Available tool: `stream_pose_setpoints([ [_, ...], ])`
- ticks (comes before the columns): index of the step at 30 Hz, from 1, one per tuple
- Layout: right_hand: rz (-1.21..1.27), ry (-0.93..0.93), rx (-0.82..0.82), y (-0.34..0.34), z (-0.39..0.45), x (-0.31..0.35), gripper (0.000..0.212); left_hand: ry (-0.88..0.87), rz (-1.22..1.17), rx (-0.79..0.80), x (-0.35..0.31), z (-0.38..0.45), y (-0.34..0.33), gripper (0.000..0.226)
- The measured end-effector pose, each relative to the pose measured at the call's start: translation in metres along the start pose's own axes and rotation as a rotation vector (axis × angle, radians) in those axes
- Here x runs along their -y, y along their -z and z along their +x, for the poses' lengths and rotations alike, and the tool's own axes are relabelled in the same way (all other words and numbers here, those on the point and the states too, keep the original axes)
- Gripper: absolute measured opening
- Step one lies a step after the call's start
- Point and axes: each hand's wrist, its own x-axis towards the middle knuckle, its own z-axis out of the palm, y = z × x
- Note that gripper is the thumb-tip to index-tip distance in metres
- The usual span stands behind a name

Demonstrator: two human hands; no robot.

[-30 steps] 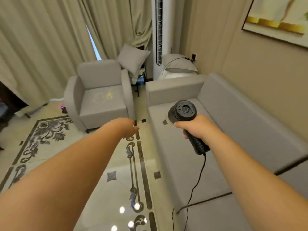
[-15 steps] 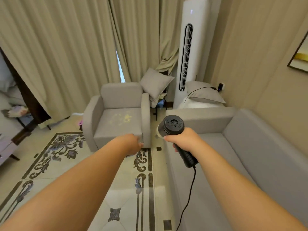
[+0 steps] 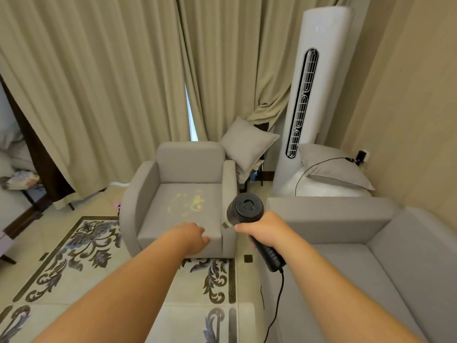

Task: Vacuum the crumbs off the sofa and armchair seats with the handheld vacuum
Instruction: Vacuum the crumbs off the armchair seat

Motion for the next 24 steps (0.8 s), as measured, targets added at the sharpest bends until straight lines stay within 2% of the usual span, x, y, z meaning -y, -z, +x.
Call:
stream_pose_setpoints([
  [9, 0.001, -0.064, -0.017, -0.036, 0.201, 0.079, 0.028, 0.034, -0.053, 0.052, 0.128, 0.186, 0.058, 0.066],
  [13, 0.036, -0.082, 0.035, -0.052, 0.288, 0.110, 0.023, 0.044, -0.055, 0.102, 0.177, 0.270, 0.069, 0.068],
  [19, 0.049, -0.135, 0.069, -0.083, 0.431, 0.125, 0.027, 0.075, -0.115, 0.156, 0.227, 0.391, 0.063, 0.069],
  [24, 0.076, -0.183, 0.107, -0.125, 0.539, 0.119, 0.024, 0.106, -0.248, 0.201, 0.267, 0.482, 0.031, 0.067],
])
